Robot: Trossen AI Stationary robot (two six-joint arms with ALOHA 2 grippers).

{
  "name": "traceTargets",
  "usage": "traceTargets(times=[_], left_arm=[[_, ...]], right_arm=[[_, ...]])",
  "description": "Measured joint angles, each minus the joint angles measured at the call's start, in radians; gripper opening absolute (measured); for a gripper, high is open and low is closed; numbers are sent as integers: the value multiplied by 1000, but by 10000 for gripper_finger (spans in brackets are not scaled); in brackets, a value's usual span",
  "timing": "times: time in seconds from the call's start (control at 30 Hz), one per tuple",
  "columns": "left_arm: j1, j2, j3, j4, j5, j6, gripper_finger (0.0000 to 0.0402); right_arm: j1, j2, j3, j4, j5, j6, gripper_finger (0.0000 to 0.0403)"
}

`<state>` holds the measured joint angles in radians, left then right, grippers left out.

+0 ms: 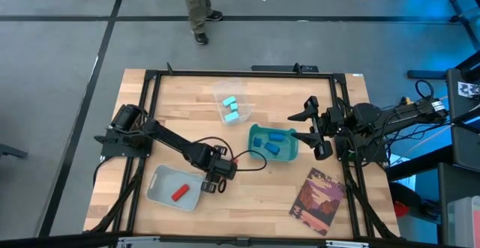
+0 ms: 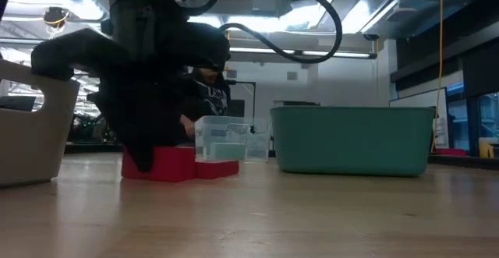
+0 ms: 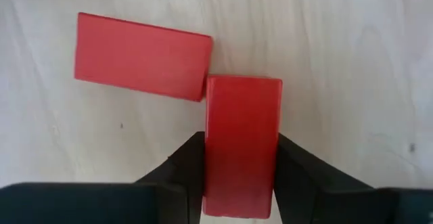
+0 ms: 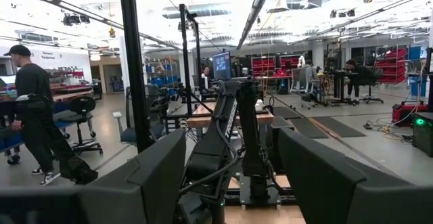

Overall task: Sort & place blocks by color
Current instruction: Put the red block into the gray bin

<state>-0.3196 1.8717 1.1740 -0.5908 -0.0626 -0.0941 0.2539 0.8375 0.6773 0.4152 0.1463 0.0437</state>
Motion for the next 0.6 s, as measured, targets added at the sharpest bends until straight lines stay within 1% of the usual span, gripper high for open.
traceTargets(times=[0.1,0.17,0.23,0.33,0.4,0.47,0.53,0.6], left_arm=[[4,-10,0,-6,27,-1,120],[9,-39,0,-13,31,-1,120],[22,-87,0,-28,32,-1,120],[50,-200,0,-35,22,-13,120],[72,-296,0,-29,-6,-50,120],[91,-397,0,14,-54,-90,120],[100,-497,0,85,-127,-117,120],[99,-584,-1,191,-205,-130,120]], right_arm=[[0,0,0,0,0,0,241],[0,0,0,0,0,0,241],[0,0,0,0,0,0,241],[0,0,0,0,0,0,241],[0,0,0,0,0,0,241],[0,0,0,1,0,0,241],[0,0,0,1,0,0,241],[0,0,0,1,0,0,241]])
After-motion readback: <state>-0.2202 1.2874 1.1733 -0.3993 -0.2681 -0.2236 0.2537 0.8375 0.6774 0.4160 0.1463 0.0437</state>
